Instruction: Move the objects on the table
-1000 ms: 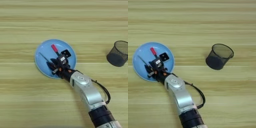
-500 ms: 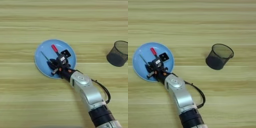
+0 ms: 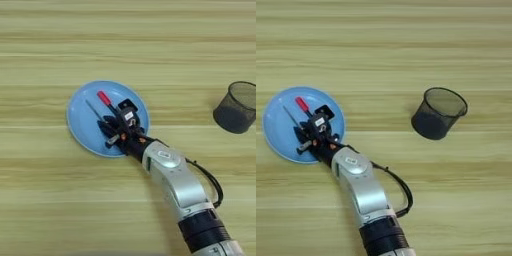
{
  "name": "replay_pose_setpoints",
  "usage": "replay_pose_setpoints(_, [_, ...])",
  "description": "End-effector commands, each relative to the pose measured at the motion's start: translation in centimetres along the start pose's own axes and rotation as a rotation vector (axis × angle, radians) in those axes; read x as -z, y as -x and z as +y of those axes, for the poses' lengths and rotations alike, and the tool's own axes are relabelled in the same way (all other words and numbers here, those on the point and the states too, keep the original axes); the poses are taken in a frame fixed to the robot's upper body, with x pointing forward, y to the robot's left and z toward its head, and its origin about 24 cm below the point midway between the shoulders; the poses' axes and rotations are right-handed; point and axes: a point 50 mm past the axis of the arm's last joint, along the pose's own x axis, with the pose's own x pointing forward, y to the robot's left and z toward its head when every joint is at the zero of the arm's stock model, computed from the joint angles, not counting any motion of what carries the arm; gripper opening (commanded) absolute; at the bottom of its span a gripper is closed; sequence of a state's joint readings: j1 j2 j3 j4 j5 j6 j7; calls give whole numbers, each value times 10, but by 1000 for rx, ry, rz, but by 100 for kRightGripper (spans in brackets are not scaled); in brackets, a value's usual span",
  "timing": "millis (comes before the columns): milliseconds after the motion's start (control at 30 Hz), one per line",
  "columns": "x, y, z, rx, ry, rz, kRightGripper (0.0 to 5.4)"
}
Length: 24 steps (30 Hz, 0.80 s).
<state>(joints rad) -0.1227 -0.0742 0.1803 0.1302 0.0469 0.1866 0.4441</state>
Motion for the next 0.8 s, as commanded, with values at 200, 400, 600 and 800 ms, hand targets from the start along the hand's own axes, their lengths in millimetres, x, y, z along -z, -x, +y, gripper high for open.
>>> replay_pose_setpoints(200, [-41, 0, -11, 42, 43, -167, 84])
replay_pose_setpoints(400, [-49, 3, -14, 59, 47, -202, 84])
replay_pose_setpoints(600, [-64, 13, -17, 86, 67, -262, 84])
replay_pose_setpoints(800, [-80, 33, -56, 255, 80, -318, 84])
